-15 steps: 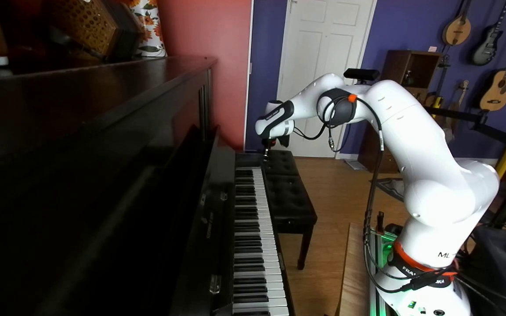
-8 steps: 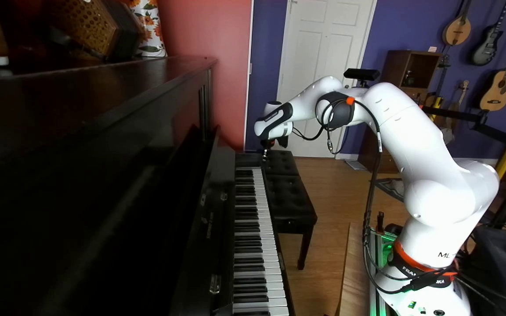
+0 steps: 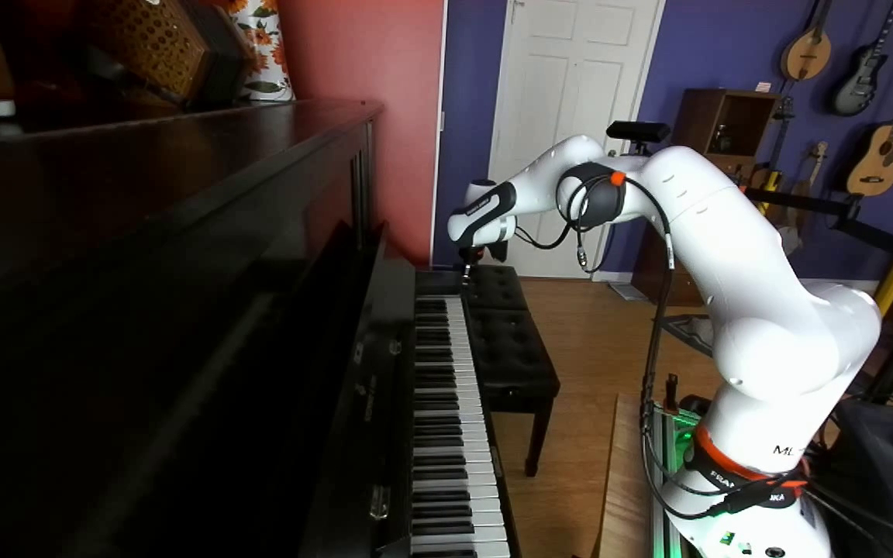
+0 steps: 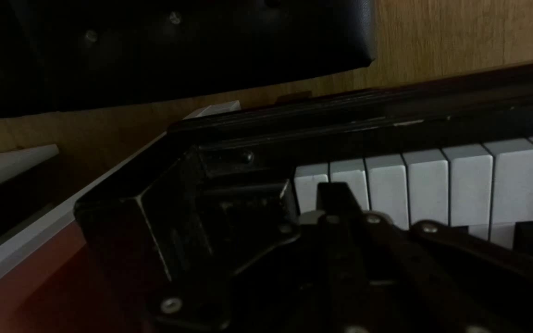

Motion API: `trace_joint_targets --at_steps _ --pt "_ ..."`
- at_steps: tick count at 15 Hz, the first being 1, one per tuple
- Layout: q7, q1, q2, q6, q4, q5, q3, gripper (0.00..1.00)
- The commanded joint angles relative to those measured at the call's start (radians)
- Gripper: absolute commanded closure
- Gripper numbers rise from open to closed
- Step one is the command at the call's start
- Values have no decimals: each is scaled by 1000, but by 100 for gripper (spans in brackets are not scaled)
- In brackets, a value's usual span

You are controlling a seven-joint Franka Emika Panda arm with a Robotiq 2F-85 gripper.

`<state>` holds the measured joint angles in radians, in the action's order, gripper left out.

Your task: Press the second last right white key of the piano

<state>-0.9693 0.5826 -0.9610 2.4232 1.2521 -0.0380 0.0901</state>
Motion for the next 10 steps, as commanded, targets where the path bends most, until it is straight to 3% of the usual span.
trace_joint_targets --at_steps 1,10 --pt "-10 3 -23 2 -17 -1 -8 100" --pt "-12 21 -75 38 -56 9 -23 100"
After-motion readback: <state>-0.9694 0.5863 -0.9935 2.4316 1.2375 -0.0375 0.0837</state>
